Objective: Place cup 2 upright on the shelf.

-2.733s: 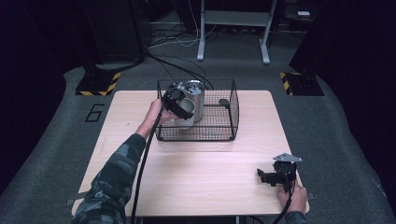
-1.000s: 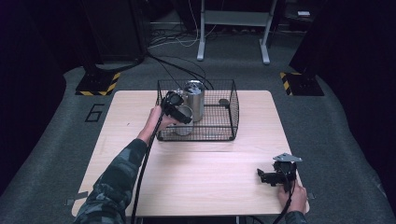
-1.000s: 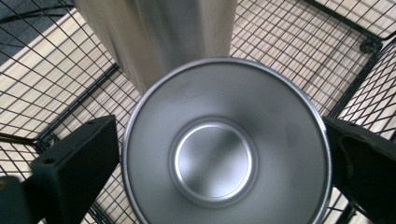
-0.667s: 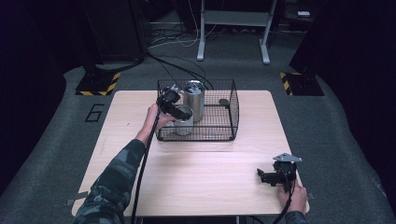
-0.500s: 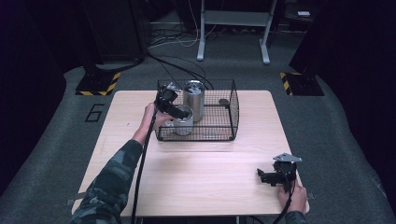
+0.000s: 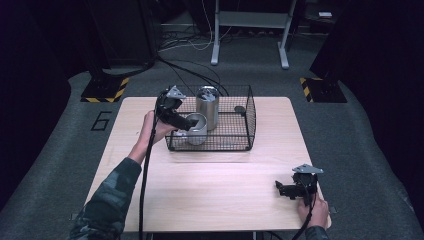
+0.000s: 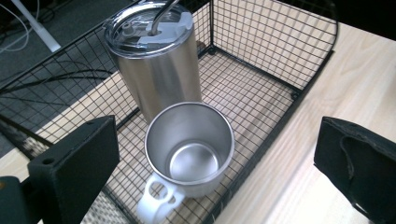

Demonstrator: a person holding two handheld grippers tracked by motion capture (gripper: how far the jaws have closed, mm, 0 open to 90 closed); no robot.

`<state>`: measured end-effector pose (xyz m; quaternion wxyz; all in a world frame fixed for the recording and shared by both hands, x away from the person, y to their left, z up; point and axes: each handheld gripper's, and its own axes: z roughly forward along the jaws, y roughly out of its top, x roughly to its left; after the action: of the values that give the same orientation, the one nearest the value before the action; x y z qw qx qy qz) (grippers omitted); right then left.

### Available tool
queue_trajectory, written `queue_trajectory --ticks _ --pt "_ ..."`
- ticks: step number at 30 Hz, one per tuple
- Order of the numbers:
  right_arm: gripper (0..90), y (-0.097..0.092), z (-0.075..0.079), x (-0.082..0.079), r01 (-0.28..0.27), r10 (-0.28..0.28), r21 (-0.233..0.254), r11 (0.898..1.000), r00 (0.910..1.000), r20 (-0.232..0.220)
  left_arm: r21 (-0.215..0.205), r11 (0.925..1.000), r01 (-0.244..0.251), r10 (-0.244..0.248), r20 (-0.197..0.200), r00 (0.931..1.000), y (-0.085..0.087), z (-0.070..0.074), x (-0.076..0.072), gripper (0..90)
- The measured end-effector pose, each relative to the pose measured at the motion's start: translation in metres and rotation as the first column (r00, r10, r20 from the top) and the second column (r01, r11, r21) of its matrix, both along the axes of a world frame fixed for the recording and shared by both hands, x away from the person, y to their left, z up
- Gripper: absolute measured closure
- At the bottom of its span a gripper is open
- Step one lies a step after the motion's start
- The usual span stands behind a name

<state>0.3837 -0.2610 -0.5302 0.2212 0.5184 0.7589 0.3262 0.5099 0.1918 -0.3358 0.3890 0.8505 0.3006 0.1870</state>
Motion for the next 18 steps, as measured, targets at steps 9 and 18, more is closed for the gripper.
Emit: queue_trajectory --ticks 9,18 --pt "0.0 0.0 0.0 0.0 0.0 0.0 0.0 1.0 1.0 0.0 0.015 0.9999 -0.001 0.0 0.048 0.9989 0.018 0.004 -0.038 0.1" --pt "0.0 0.0 0.0 0.0 0.0 0.0 0.0 1.0 1.0 0.0 0.004 0.9997 -0.023 0.023 0.065 0.9976 0.04 -0.005 -0.07 0.2"
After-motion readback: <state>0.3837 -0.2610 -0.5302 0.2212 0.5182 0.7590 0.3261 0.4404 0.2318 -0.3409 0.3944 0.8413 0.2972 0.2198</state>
